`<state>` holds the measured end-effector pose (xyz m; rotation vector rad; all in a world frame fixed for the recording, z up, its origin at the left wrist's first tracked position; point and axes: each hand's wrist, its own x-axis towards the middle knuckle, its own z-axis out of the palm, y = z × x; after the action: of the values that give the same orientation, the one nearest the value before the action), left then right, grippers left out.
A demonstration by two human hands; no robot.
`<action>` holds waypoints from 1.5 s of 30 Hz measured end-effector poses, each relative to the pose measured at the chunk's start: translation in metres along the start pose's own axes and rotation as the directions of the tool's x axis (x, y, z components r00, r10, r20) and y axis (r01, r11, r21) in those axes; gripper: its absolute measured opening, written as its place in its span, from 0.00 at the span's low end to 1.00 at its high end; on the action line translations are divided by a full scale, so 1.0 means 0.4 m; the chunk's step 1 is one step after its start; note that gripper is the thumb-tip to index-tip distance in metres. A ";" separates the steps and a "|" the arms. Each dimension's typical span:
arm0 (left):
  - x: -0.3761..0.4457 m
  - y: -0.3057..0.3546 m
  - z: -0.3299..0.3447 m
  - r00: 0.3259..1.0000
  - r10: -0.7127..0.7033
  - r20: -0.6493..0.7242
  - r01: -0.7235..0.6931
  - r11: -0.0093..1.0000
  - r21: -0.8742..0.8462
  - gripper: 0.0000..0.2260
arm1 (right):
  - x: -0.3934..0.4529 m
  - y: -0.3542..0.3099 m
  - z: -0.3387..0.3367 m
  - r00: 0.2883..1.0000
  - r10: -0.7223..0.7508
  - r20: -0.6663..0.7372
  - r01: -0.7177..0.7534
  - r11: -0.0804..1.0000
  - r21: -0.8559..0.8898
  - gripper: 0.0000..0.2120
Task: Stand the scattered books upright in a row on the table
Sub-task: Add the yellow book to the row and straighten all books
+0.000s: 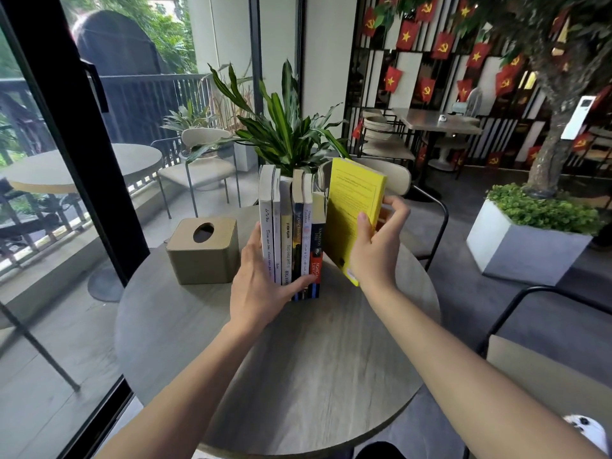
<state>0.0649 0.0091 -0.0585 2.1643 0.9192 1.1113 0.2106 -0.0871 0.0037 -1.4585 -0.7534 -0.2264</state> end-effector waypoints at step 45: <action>0.060 0.000 -0.089 0.941 -0.074 0.331 0.110 0.990 -0.093 0.53 | -0.045 0.138 0.000 0.659 0.289 0.694 -0.125 0.952 -0.279 0.35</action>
<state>0.0451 0.0327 -0.0285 2.1078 0.7792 0.7101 0.2285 -0.0850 -0.0513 -1.8409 -1.2180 0.5221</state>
